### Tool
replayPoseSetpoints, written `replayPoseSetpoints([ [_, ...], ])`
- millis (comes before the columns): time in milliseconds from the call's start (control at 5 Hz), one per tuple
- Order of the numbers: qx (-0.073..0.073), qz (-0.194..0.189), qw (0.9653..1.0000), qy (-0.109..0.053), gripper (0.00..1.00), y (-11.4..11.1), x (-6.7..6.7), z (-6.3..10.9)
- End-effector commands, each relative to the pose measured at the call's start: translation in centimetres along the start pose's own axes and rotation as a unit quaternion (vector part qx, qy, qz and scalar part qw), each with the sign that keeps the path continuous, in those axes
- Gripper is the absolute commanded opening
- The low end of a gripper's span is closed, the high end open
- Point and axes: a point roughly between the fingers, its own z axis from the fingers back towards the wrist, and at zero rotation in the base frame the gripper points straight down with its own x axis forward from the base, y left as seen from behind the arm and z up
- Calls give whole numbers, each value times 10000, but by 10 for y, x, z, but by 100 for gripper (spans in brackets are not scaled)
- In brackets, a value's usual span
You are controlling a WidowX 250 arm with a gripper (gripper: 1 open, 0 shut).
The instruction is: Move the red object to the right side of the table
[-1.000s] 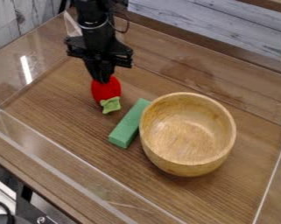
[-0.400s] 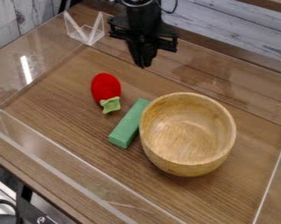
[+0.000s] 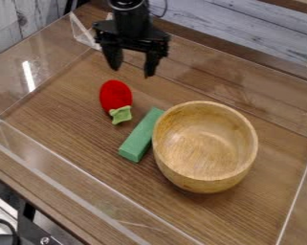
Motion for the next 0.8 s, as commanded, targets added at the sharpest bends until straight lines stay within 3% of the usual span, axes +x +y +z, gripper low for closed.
replayPoseSetpoints([
  [0, 134, 153, 9997, -99, 100, 18, 9, 0],
  [200, 230, 219, 9995, 46, 100, 26, 11, -12],
  [400, 267, 160, 9994, 133, 0, 28, 7, -19],
  [600, 259, 99, 9995, 138, 0, 30, 6, -18],
])
